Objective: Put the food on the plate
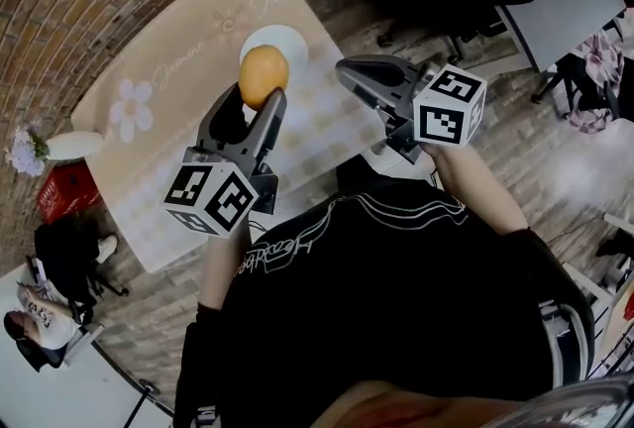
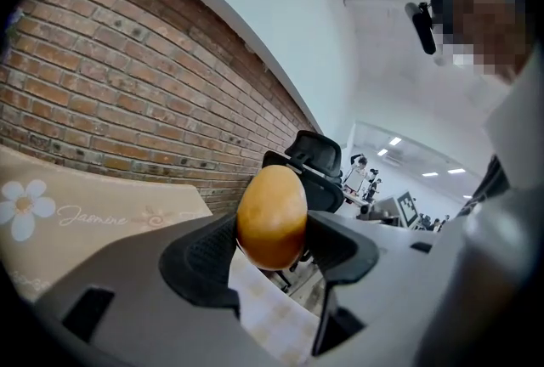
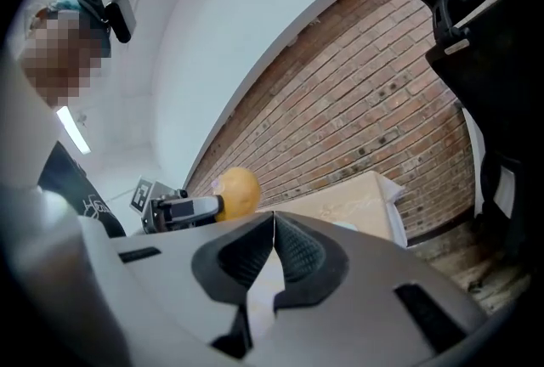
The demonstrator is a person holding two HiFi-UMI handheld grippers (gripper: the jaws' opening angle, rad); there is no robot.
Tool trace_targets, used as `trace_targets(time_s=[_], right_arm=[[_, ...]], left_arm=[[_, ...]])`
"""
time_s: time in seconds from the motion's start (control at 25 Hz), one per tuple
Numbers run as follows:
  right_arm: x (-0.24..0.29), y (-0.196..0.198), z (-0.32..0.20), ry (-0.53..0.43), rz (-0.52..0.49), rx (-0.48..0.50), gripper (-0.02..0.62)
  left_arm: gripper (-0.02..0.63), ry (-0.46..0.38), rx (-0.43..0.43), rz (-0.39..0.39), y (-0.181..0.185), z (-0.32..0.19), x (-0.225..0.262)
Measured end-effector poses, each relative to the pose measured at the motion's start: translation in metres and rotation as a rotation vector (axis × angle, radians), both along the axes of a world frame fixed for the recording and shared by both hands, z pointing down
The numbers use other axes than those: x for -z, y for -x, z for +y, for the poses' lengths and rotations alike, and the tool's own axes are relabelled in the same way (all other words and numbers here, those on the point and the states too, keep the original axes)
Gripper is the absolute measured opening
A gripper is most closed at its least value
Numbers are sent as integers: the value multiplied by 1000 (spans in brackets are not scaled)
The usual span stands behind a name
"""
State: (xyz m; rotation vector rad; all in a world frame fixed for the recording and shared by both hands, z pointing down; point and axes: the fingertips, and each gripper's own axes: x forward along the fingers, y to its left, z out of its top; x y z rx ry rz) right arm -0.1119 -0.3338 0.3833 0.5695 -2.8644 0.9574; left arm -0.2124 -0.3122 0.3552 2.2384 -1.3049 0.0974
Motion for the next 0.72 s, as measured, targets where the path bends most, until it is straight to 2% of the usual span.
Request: trace_targets(time_s=[0.36,0.72], right_arm=[[-27,9,-26,-5,76,-2,-3],[-52,6,-43,39,101,-16,-3]], left_arm=[[256,38,29,-14,17,-36,-30],[256,87,50,-82,27,-66,-74]])
